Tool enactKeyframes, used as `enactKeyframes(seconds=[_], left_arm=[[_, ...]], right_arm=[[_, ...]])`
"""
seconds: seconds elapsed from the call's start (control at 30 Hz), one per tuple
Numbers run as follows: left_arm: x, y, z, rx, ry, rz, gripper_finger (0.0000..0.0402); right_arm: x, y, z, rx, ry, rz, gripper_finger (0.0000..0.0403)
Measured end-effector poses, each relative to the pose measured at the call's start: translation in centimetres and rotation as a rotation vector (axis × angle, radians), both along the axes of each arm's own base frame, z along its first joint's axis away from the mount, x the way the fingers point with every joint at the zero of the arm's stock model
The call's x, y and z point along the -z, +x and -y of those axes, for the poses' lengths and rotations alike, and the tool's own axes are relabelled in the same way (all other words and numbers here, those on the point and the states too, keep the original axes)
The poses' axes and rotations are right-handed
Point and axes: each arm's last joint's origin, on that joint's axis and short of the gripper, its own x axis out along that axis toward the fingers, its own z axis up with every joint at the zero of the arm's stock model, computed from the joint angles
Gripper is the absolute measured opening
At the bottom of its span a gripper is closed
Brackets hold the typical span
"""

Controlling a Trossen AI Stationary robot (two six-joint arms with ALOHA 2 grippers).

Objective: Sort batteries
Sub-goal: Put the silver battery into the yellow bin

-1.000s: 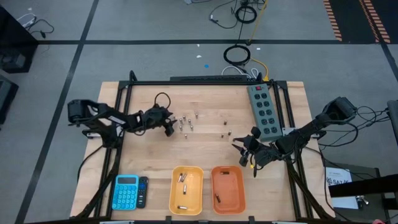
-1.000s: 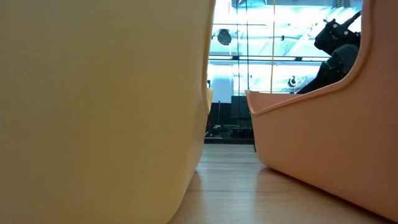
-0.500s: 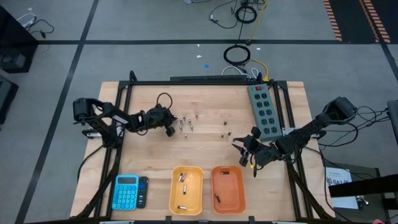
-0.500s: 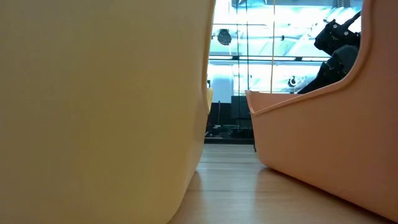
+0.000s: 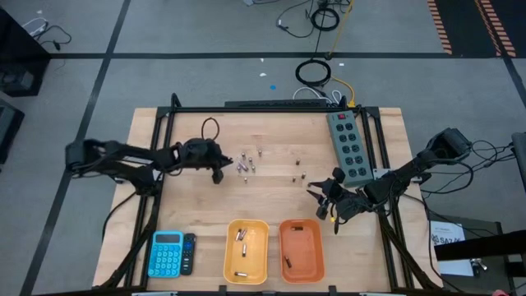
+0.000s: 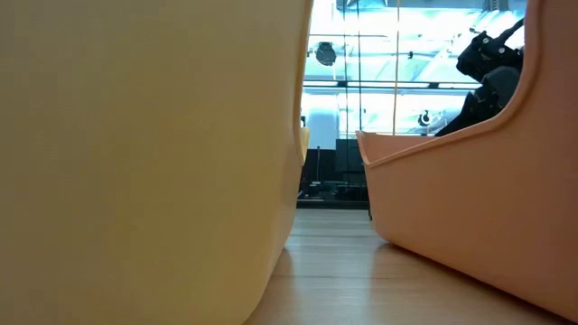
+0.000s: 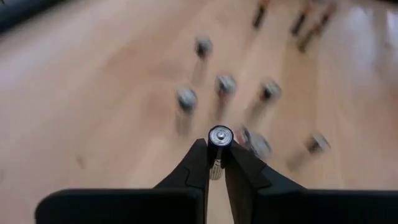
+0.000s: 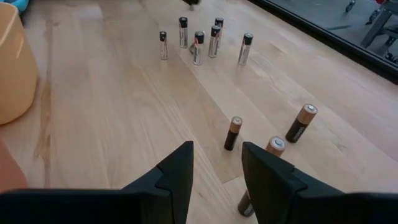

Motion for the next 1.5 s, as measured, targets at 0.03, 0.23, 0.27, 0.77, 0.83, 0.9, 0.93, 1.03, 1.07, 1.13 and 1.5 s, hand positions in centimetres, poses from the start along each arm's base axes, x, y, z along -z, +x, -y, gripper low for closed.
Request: enactKeyframes(seconds=[0.03, 0.23, 0.27, 0.77, 0.83, 0.9, 0.93, 1.03, 1.07, 1.13, 1.5], left_arm=[[-0.2, -0.3, 0.4, 0.015, -0.013, -0.022, 0.0033], [-1.4, -1.6, 2.7, 0.047, -0.012, -0.065, 0.0033], [-1.7, -1.6, 3.0, 0.069, -0.025, -0.044, 0.0033], [-9.2, 2.1, 10.5, 0.416, -0.096, 0.123, 0.0033], [-9.8, 2.5, 11.4, 0.411, -0.063, 0.09, 0.0033], [-9.9, 2.7, 12.4, 0.413, -0.039, 0.043, 0.0033], [-10.0, 2.9, 12.8, 0.413, -0.029, 0.022, 0.0033], [-9.3, 3.3, 14.1, 0.411, -0.024, -0.046, 0.0033], [-9.1, 3.5, 14.5, 0.408, -0.035, -0.057, 0.0033], [-8.5, 3.8, 15.5, 0.409, -0.057, -0.082, 0.0033], [-8.4, 5.8, 22.1, 0.478, -0.074, -0.144, 0.0033]], right_arm=[[0.0, 0.0, 0.0, 0.002, 0.004, 0.001, 0.0128], [0.3, 0.0, 0.0, 0.014, 0.007, -0.008, 0.0128], [0.4, 0.0, 0.0, 0.017, 0.007, -0.011, 0.0128], [1.4, 1.2, 0.5, 0.013, -0.014, -0.031, 0.0128], [1.4, 1.2, 0.5, 0.019, -0.018, -0.025, 0.0128], [1.3, 1.2, 0.6, 0.043, -0.036, -0.013, 0.0128], [1.2, 1.2, 0.7, 0.061, -0.05, -0.006, 0.0128], [1.1, 1.2, 0.7, 0.106, -0.071, 0.026, 0.0128], [1.0, 1.2, 0.7, 0.112, -0.072, 0.034, 0.0128], [0.9, 1.3, 0.7, 0.112, -0.065, 0.048, 0.0128], [0.9, 1.3, 0.6, 0.109, -0.055, 0.056, 0.0128]])
